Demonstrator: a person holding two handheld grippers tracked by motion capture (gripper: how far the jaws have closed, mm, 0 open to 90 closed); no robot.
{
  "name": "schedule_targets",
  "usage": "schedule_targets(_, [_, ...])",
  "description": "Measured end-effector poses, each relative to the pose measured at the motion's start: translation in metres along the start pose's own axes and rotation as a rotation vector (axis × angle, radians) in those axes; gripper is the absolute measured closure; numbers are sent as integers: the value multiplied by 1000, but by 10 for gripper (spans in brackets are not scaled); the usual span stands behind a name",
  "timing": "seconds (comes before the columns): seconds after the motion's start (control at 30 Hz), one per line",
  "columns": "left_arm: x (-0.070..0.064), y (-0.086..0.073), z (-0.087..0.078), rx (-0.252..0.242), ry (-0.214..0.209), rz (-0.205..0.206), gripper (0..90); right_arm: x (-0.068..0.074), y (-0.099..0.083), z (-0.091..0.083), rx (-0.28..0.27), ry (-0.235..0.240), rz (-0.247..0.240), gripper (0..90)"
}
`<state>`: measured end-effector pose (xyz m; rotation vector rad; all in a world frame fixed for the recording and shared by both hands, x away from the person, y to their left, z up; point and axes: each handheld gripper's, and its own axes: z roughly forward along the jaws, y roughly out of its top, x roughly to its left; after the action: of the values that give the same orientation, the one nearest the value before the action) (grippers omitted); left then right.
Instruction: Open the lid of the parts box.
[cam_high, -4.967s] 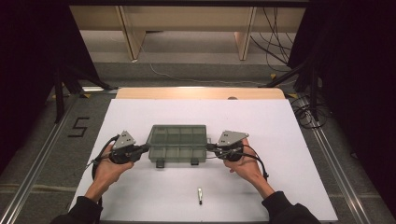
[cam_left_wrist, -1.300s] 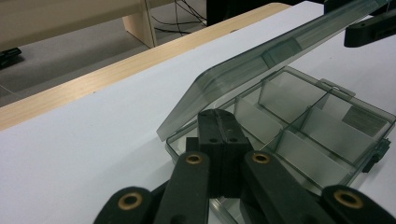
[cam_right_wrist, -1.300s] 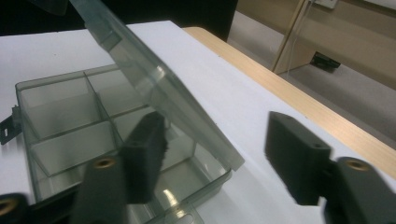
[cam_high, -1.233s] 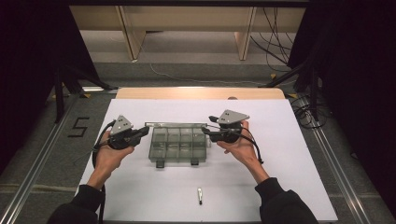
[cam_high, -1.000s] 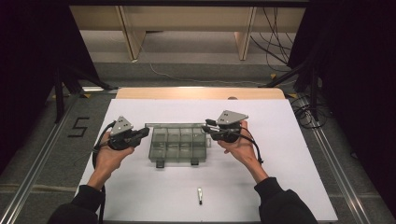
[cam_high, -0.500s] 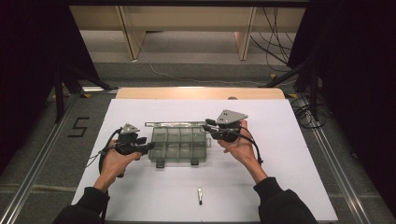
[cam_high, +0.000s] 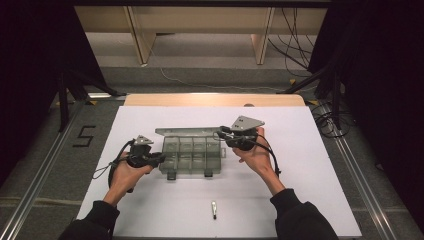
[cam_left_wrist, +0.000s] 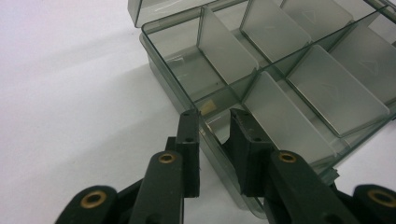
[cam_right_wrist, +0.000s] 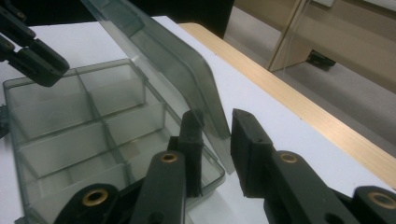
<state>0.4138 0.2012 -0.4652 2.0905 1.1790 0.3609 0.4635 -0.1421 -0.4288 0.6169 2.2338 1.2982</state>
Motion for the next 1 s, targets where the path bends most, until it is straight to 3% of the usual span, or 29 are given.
schedule_targets(0.27, [-1,0,0,-1,4,-17,740,-4,5,4,3,-43,1,797])
schedule_targets(0.57, [0,-1,0,3,1,-21,742,-10,9,9,6,-59,24,822])
schedule_targets(0.77, [-1,-1,0,1,4,-10,740,-13,10,12,4,-73,52,827])
schedule_targets(0.83, [0,-1,0,0,3,-12,740,-16,12,14,13,-64,85,827])
schedule_targets(1.0, [0,-1,0,1,2,-9,739,-25,15,18,30,-48,112,826])
